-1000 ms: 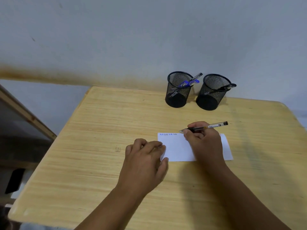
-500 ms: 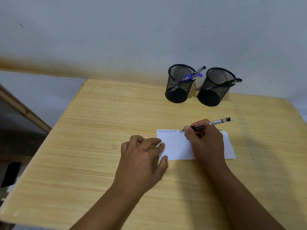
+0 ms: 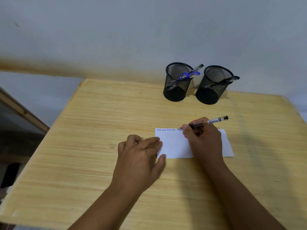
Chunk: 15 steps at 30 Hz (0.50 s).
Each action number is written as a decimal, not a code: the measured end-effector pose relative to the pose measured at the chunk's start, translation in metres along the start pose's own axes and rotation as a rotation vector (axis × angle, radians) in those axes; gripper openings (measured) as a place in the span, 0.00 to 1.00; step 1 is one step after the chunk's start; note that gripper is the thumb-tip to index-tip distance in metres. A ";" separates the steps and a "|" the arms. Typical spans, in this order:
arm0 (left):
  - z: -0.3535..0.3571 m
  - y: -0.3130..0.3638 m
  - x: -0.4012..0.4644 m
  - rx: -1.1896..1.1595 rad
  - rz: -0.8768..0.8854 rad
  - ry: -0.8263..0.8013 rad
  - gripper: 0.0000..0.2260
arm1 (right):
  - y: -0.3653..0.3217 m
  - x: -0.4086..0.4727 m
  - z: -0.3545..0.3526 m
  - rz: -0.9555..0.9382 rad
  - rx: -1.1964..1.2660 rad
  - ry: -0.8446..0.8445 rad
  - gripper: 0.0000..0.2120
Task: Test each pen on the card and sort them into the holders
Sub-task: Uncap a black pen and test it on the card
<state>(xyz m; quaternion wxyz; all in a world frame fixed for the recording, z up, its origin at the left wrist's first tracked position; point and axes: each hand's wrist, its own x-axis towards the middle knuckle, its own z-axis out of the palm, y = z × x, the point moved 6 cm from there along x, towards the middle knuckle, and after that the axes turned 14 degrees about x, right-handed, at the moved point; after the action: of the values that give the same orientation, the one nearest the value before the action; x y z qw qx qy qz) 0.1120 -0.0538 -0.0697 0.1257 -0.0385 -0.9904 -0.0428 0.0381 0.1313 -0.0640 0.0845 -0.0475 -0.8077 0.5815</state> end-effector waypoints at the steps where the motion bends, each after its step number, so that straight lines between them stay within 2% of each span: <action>1: 0.001 0.000 0.000 -0.006 0.000 -0.001 0.12 | 0.000 0.000 0.001 -0.001 -0.007 -0.002 0.08; 12: 0.015 0.000 0.001 -0.138 0.072 -0.041 0.18 | 0.000 0.001 0.002 -0.014 -0.016 0.001 0.10; 15: 0.016 0.001 0.001 -0.166 0.071 -0.026 0.18 | 0.003 0.001 0.001 -0.018 -0.024 0.003 0.07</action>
<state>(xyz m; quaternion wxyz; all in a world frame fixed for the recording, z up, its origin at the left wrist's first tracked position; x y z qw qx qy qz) 0.1076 -0.0513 -0.0848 0.1107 -0.0842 -0.9830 -0.1197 0.0364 0.1310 -0.0669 0.0905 -0.0422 -0.8149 0.5710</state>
